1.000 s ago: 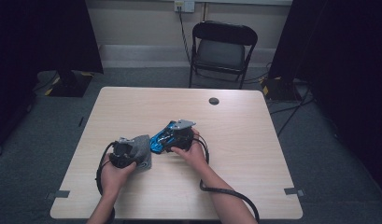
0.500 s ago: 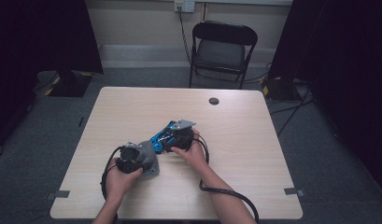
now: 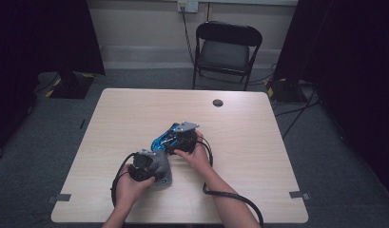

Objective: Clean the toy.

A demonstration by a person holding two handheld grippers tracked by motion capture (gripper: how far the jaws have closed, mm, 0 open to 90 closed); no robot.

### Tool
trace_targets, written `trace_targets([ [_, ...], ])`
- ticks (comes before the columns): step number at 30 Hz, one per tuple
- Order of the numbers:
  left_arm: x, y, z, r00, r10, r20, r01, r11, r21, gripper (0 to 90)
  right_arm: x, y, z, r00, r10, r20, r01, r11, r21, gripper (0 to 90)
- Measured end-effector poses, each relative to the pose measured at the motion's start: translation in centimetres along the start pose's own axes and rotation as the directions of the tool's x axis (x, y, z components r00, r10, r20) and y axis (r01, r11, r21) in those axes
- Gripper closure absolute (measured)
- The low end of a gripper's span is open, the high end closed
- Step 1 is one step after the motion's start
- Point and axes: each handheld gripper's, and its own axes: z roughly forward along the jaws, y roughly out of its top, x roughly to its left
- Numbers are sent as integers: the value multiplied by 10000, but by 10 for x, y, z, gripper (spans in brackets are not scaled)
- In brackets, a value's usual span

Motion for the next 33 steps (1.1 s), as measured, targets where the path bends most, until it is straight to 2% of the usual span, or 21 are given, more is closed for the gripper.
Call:
trace_targets([
  [5, -7, 1, 2, 9993, 250, 266, -252, 9997, 58, 722, 0, 0, 0, 10000, -6, -1, 6, 10000, 4, 86],
  [8, -12, 4, -1, 9984, 390, 411, -388, 9992, -62, 721, 0, 0, 0, 10000, 2, 0, -2, 10000, 2, 86],
  [10, -14, 6, -5, 9977, 652, 205, -649, 9978, -147, 720, 0, 0, 0, 10000, -2, -4, 2, 10000, 3, 86],
  [12, -13, 7, -10, 9978, 643, 135, -640, 9977, -219, 720, 0, 0, 0, 10000, 3, -3, -3, 10000, 1, 86],
  [17, -2, 9, -26, 9994, 318, 135, -308, 9972, -685, 720, 0, 0, 0, 10000, -5, -4, 5, 10000, 3, 86],
  [21, 9, 10, -40, 9999, 90, -105, -101, 9941, -1079, 719, 0, 0, 0, 10000, 29, 4, -29, 10000, -6, 86],
  [24, 17, 10, -50, 9997, -90, -208, 61, 9904, -1381, 719, 0, 0, 0, 10000, 32, 4, -32, 10000, -4, 86],
  [28, 24, 11, -62, 9990, -282, -361, 209, 9817, -1892, 719, 0, 0, 0, 10000, 16, 6, -16, 10000, 0, 86],
  [29, 28, 11, -66, 9980, -336, -533, 213, 9760, -2166, 720, 0, 0, 0, 10000, 21, 12, -21, 10000, -6, 86],
  [30, 28, 11, -66, 9980, -336, -533, 213, 9760, -2166, 720, 0, 0, 0, 10000, 21, 12, -21, 10000, -6, 86],
  [32, 32, 12, -68, 9967, -370, -727, 178, 9683, -2491, 720, 0, 0, 0, 10000, 20, 7, -20, 10000, -7, 86],
  [33, 36, 12, -68, 9941, -367, -1020, 78, 9629, -2699, 720, 0, 0, 0, 10000, 16, 7, -16, 10000, -8, 85],
])
